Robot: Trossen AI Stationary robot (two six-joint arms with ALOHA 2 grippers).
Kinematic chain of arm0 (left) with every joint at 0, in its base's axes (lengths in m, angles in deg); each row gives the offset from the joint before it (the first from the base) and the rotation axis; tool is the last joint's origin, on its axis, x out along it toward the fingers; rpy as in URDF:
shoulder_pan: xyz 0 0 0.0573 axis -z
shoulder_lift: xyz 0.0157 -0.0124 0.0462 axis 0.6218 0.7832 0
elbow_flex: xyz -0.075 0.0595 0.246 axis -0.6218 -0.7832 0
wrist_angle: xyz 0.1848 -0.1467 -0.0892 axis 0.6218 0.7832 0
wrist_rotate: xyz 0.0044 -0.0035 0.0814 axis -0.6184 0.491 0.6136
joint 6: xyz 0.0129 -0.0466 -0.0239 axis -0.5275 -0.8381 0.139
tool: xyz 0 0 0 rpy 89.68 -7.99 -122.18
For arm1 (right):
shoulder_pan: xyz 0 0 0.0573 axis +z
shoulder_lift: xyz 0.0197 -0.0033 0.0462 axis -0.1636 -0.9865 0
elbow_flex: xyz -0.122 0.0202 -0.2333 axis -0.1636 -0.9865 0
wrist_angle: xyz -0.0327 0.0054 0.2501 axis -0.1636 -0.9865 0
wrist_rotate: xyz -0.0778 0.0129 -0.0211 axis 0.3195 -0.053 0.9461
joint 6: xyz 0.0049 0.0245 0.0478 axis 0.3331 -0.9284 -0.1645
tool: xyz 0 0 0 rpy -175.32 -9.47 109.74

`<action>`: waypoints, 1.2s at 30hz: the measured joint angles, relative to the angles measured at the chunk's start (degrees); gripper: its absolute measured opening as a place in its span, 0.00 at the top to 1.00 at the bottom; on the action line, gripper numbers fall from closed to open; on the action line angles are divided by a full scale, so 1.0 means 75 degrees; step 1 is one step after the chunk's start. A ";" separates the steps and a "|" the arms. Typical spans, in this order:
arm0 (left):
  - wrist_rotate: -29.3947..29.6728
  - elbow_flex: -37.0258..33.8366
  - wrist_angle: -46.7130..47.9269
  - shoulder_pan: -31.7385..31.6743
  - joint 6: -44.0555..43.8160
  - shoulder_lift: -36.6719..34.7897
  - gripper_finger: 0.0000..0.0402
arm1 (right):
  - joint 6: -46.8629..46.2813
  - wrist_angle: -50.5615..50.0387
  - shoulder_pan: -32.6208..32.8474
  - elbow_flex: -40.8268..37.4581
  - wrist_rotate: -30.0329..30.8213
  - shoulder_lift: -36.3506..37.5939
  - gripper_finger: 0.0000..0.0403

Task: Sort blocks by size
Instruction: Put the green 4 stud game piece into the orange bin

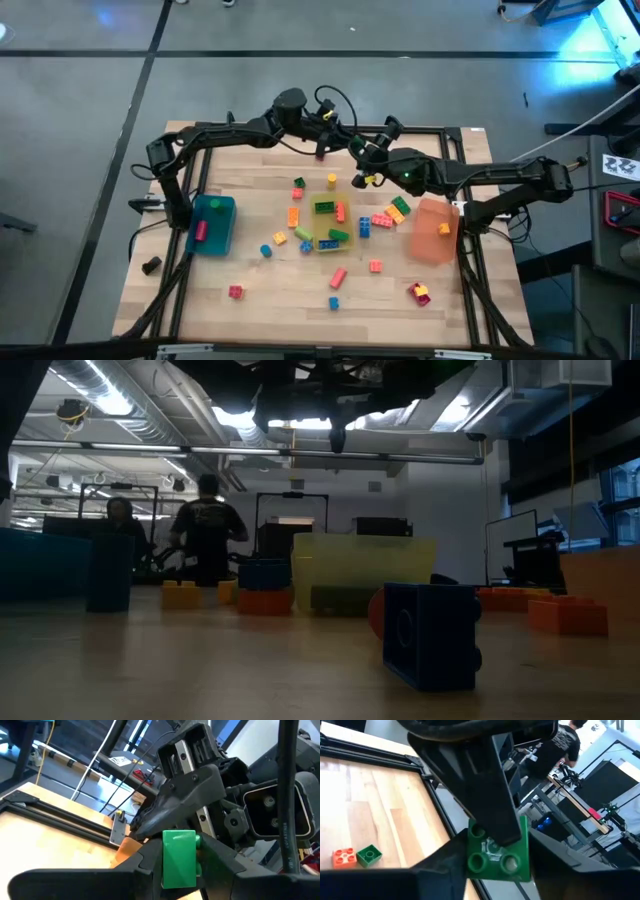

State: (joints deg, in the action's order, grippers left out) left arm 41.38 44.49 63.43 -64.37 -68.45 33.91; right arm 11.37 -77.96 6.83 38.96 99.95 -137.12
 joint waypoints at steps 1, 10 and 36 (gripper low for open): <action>0.0000 0.0000 0.0008 -0.0001 0.0102 0.0000 0.77 | 0.0037 -0.0011 0.0000 0.0000 -0.0010 0.0000 0.61; -0.0021 0.0000 0.0280 0.0007 0.1044 0.0009 0.73 | -0.0085 -0.0397 0.0000 0.0000 -0.0121 0.0000 0.61; 0.0125 -0.0003 0.4297 -0.0208 0.3953 0.0009 0.52 | -0.6901 -0.9115 0.0407 0.0000 -0.4039 0.0009 0.59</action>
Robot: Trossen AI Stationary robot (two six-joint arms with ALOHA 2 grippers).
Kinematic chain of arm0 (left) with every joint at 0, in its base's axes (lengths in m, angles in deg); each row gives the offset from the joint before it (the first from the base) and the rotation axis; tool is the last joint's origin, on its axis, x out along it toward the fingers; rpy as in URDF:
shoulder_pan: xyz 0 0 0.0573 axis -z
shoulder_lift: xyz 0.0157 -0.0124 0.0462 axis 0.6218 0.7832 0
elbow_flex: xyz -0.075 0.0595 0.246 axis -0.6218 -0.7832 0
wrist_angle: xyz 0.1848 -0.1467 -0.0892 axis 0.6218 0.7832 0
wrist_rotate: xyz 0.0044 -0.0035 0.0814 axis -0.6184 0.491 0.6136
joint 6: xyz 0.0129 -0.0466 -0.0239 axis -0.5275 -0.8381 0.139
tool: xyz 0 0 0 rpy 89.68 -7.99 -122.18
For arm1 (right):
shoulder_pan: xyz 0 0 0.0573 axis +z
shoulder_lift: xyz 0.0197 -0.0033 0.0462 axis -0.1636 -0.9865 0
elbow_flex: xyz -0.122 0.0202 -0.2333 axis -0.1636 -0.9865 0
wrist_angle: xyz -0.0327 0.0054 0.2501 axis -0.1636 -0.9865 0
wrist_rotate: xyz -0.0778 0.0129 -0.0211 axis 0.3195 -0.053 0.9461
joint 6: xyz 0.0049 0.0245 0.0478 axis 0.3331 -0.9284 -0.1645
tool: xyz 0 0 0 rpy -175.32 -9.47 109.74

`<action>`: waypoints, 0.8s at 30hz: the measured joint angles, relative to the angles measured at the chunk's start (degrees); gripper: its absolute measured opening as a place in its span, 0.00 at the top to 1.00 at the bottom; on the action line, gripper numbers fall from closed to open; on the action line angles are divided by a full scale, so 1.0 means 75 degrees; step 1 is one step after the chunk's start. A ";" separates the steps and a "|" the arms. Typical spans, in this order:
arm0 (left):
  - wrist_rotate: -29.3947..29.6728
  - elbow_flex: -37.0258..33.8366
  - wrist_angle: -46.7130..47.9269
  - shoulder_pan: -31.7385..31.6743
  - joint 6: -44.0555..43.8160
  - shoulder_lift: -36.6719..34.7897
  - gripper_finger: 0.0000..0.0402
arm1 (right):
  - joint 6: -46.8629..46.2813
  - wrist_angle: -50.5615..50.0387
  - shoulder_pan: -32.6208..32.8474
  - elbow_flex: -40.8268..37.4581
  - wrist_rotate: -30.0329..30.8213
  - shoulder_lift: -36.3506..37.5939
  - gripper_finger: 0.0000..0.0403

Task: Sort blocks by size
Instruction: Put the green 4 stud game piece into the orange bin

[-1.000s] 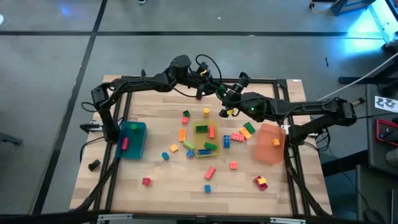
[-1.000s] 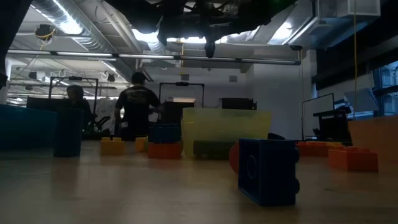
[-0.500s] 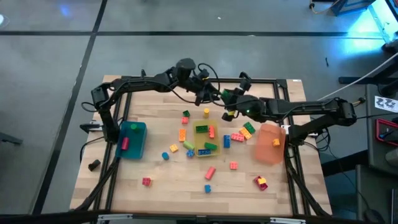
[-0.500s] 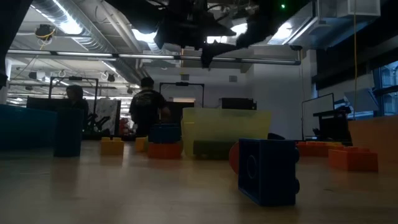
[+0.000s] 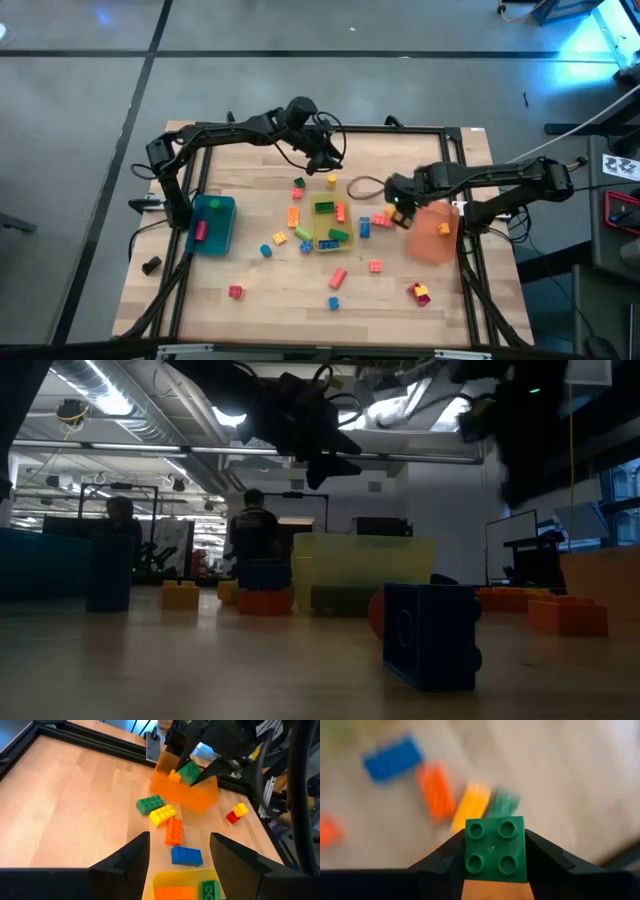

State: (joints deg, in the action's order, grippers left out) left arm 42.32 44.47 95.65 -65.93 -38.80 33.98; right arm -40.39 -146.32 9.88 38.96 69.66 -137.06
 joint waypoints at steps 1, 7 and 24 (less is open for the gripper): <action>0.0077 0.0000 0.0001 0.0012 0.0038 0.0000 0.52 | -0.0279 -0.0404 0.0125 0.0000 -0.0258 0.0000 0.58; 0.0232 0.0000 0.0124 0.0058 0.0198 0.0000 0.52 | -0.1830 -0.1735 0.1026 0.0000 -0.0693 0.0003 0.59; 0.0236 0.0000 0.0152 0.0053 0.0319 0.0000 0.52 | -0.2780 -0.2124 0.2514 0.0000 -0.1517 0.0003 0.55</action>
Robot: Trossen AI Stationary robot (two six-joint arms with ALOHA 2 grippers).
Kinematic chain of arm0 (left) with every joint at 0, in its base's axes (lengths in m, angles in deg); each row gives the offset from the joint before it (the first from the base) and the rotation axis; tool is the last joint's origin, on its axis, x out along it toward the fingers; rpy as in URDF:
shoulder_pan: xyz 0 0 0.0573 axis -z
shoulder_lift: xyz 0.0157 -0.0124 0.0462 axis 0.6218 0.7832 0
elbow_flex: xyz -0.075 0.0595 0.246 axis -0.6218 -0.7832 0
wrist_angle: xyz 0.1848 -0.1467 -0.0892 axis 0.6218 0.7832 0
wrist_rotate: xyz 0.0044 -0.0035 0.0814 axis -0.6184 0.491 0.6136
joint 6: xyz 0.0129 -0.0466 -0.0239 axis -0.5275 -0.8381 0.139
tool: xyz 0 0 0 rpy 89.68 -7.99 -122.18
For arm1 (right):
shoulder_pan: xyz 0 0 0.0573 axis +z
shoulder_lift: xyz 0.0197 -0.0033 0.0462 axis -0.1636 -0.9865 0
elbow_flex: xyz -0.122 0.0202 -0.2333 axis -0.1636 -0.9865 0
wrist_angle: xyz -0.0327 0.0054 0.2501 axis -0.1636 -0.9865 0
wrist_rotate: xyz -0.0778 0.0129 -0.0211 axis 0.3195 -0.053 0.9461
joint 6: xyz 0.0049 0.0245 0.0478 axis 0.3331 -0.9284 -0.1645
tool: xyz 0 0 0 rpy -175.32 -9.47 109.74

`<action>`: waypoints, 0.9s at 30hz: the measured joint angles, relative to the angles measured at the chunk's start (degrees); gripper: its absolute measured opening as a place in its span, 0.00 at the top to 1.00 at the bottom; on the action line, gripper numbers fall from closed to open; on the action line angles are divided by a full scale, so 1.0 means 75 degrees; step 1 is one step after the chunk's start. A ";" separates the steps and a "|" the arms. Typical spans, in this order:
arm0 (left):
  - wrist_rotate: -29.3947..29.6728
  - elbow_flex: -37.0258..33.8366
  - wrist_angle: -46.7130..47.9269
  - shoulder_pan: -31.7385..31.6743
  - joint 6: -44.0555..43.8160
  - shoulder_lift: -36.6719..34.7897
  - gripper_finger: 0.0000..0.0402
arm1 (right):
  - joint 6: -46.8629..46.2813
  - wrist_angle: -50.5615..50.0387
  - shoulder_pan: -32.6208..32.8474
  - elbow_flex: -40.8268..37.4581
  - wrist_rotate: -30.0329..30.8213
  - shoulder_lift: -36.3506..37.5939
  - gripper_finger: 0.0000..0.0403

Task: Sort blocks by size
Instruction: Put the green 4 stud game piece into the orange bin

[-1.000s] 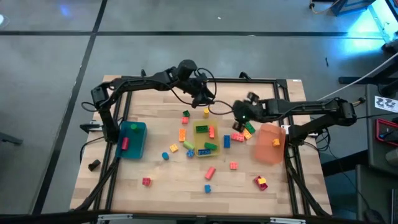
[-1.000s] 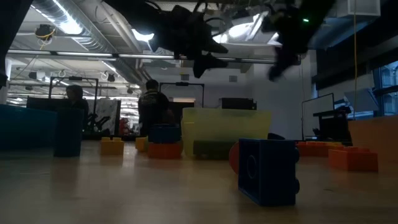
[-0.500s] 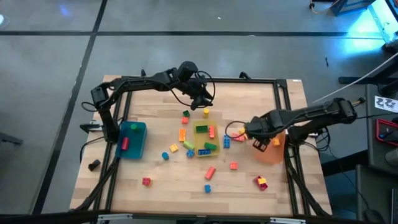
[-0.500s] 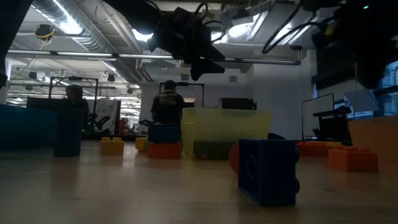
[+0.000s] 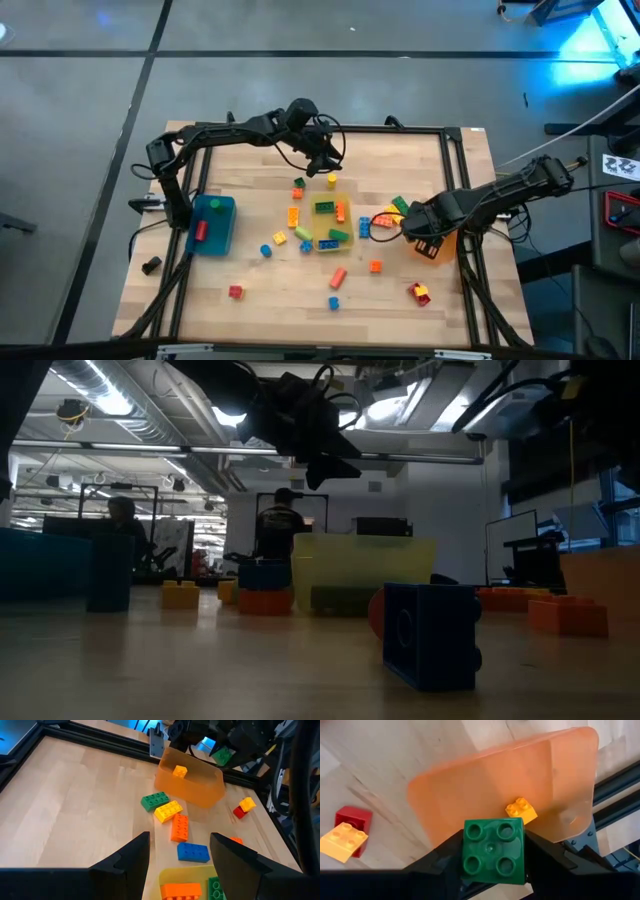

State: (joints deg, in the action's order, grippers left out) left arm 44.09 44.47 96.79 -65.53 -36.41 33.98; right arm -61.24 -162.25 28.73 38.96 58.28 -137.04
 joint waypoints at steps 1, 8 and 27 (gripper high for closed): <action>0.0000 0.0000 0.0000 0.0001 -0.0001 0.0000 0.52 | -0.0041 -0.0005 0.0030 0.0000 0.0000 0.0000 0.55; 0.0000 0.0000 0.0000 -0.0001 -0.0003 0.0000 0.52 | -0.0371 -0.0005 0.0023 0.0000 -0.0335 0.0000 0.55; 0.0000 0.0000 0.0000 -0.0001 -0.0006 -0.0003 0.52 | -0.0434 0.0229 0.0023 0.0000 -0.0449 0.0000 0.55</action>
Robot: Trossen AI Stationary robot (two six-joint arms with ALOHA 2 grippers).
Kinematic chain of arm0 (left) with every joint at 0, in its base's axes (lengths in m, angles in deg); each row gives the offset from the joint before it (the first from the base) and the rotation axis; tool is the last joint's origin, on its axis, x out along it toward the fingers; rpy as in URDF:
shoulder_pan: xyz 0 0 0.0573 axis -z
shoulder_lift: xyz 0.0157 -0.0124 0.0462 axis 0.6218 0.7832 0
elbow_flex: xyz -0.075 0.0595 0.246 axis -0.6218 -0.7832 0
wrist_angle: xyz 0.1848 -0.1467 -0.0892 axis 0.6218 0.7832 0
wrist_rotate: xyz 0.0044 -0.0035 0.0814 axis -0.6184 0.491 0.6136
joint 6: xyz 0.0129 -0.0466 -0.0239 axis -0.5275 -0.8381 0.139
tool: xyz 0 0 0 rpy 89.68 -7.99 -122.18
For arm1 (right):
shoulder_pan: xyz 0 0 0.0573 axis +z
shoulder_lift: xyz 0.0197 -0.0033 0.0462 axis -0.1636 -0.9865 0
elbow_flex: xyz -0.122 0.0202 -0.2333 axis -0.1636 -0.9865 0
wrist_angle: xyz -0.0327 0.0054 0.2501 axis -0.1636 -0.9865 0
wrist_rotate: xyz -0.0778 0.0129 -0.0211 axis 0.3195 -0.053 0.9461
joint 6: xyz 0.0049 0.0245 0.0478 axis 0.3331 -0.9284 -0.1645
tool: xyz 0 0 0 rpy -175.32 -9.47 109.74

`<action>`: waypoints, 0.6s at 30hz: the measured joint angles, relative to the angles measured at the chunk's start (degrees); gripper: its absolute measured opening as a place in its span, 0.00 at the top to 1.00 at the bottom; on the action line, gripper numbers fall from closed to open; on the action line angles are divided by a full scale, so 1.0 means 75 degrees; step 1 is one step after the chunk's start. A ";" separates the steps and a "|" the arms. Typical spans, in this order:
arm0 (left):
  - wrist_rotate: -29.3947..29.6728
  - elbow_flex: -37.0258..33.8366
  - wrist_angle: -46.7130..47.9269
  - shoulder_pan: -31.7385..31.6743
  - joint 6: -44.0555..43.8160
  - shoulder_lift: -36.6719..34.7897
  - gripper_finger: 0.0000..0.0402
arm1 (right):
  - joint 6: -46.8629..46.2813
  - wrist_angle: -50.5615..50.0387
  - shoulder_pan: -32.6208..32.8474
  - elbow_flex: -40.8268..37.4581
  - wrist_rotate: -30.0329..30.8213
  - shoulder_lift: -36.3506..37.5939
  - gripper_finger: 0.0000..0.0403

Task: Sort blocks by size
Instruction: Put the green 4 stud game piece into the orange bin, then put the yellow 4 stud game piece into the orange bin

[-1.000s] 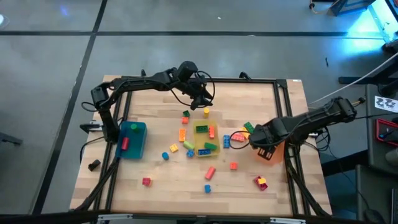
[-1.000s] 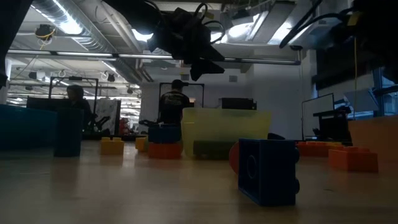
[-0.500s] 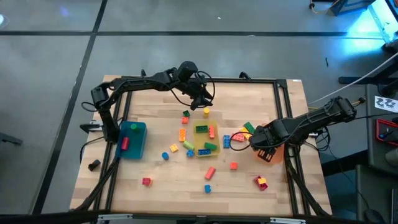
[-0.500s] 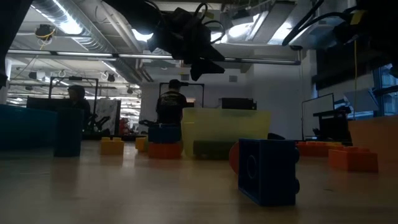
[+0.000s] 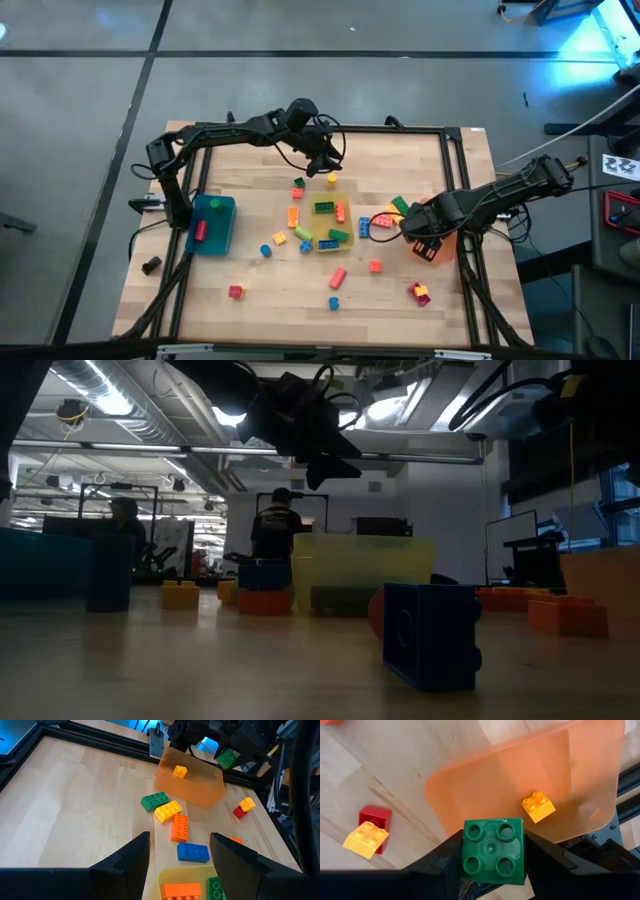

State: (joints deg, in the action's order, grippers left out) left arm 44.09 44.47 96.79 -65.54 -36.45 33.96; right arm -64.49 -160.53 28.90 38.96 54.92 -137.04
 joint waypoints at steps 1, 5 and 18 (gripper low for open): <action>0.0000 0.0000 0.0000 0.0001 0.0000 0.0000 0.52 | -0.0078 -0.0010 0.0000 -0.0001 0.0000 0.0000 0.55; 0.0000 0.0000 0.0000 0.0001 0.0000 0.0000 0.52 | -0.0439 -0.0050 0.0000 -0.0203 0.0058 0.0000 0.51; 0.0001 0.0000 -0.0001 0.0000 0.0000 0.0000 0.52 | -0.0339 -0.0081 0.0012 -0.0752 -0.0916 -0.0003 0.34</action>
State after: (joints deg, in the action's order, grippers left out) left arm 44.10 44.47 96.78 -65.54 -36.45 33.96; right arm -67.03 -161.14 28.99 33.32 48.05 -137.06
